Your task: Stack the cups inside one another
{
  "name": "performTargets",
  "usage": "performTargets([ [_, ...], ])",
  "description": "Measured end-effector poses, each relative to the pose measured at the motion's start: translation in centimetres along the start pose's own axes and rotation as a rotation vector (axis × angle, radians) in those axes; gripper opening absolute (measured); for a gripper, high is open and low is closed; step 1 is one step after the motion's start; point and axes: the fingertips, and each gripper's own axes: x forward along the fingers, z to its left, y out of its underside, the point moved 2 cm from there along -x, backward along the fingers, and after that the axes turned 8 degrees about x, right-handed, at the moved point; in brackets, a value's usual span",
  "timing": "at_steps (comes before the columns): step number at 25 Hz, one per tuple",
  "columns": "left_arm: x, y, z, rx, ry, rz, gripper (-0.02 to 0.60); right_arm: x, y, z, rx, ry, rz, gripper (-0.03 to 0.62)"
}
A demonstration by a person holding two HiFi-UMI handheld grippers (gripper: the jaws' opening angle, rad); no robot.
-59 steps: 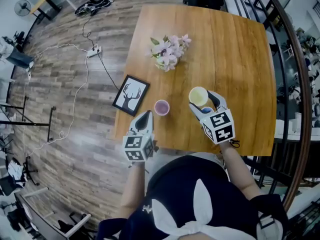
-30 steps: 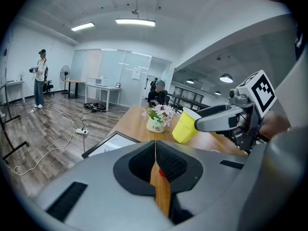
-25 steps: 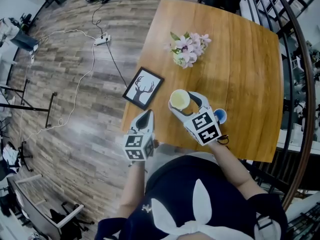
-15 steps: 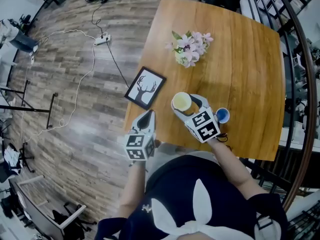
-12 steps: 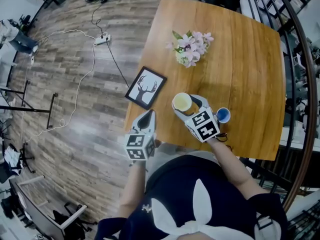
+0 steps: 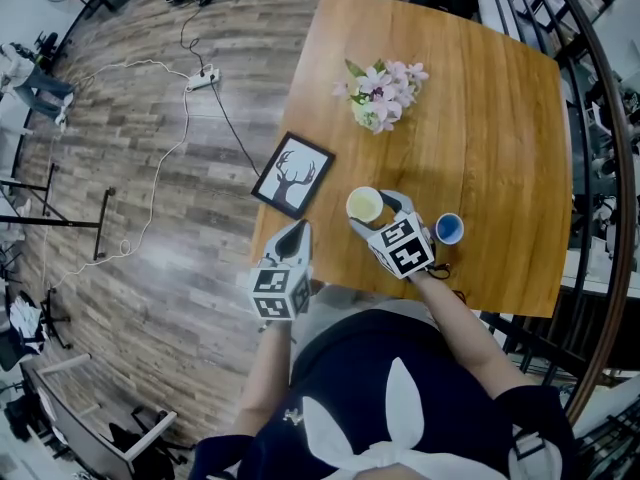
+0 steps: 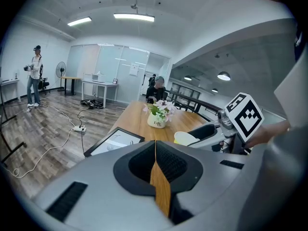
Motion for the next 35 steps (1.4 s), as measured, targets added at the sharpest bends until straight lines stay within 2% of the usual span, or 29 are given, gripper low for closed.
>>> performTargets([
  [13, 0.6, -0.5, -0.6, 0.006, 0.016, -0.005, 0.021, -0.4, -0.7, 0.3, 0.024, -0.033, -0.021, 0.337],
  [19, 1.1, -0.7, -1.3, 0.014, 0.025, -0.008, 0.021, -2.3, -1.6, -0.6, 0.037, -0.02, -0.071, 0.337],
  [28, 1.9, -1.6, -2.2, 0.023, 0.036, -0.012, 0.021, -7.2, -3.1, -4.2, 0.08, 0.046, -0.172, 0.337],
  [35, 2.7, -2.4, -3.4, 0.042, 0.057, -0.016, 0.021, -10.9, -1.7, -7.4, 0.131, 0.12, -0.2, 0.337],
])
